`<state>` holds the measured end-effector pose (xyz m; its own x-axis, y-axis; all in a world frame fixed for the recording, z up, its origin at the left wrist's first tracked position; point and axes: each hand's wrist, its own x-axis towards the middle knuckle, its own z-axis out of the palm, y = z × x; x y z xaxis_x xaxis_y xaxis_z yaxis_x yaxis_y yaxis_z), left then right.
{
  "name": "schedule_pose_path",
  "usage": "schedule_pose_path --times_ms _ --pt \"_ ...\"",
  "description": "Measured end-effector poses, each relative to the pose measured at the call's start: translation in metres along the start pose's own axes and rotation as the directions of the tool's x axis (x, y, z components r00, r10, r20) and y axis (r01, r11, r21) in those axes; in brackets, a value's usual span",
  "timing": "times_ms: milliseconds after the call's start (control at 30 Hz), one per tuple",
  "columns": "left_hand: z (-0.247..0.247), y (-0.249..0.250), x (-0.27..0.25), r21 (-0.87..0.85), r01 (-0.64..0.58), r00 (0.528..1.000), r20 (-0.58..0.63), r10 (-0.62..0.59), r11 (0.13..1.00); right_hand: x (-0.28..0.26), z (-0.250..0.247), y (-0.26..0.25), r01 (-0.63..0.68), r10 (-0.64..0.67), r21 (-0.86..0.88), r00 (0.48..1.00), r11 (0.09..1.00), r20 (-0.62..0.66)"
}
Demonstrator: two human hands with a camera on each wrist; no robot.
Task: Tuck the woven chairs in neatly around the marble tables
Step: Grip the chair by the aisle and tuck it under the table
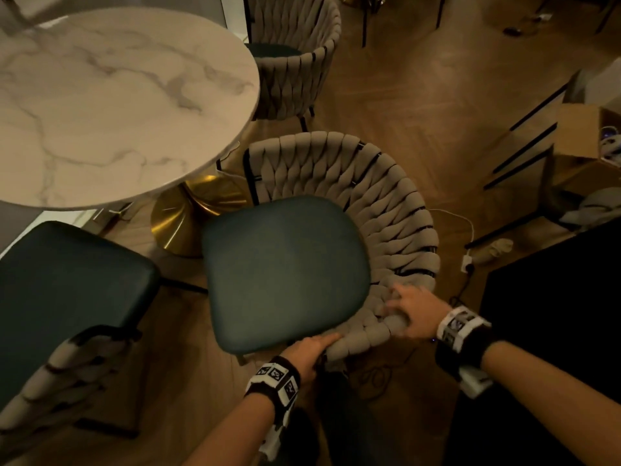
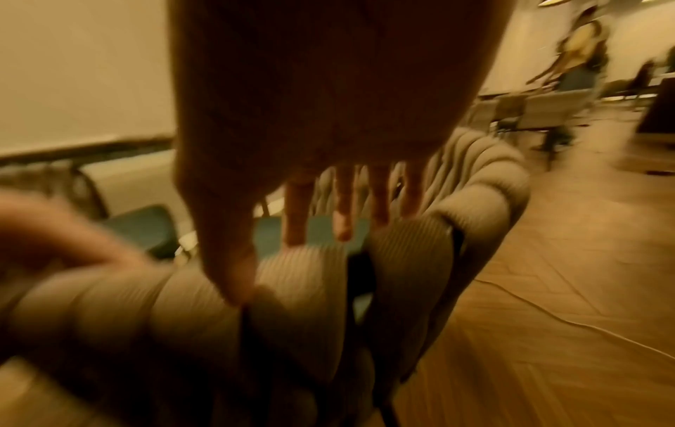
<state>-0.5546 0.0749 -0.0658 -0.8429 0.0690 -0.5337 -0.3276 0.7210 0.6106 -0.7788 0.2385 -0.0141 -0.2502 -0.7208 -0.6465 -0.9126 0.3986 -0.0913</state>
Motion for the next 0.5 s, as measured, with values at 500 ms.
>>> schedule_pose_path --times_ms 500 --pt "0.025 -0.001 0.004 -0.095 0.055 0.983 -0.167 -0.07 0.994 0.083 -0.046 0.109 -0.505 0.709 0.682 0.704 0.528 -0.027"
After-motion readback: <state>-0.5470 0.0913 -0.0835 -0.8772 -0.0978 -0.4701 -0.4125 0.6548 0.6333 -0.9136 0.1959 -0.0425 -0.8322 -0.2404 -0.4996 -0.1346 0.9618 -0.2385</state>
